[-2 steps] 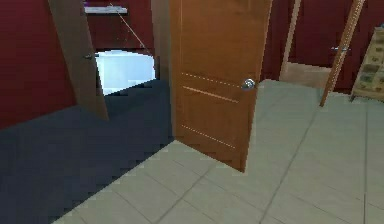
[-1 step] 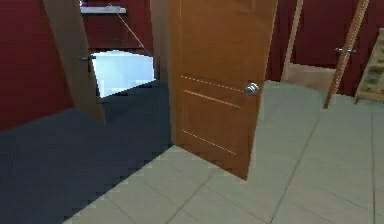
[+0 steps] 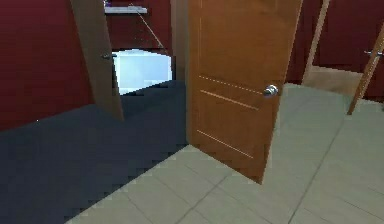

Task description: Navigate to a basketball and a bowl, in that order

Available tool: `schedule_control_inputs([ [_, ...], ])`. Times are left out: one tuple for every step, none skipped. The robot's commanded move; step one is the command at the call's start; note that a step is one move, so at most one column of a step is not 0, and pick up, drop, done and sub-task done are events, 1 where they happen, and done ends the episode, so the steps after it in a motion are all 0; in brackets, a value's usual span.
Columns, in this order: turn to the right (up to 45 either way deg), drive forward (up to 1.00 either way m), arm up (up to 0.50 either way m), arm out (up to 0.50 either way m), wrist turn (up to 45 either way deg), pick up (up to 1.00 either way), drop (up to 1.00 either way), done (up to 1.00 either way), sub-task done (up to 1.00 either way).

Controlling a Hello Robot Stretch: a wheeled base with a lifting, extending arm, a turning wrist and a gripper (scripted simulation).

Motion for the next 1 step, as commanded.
schedule_control_inputs([
  [0.0,0.35,0.0,0.0,0.0,0.0,0.0,0.0,0.0],
])
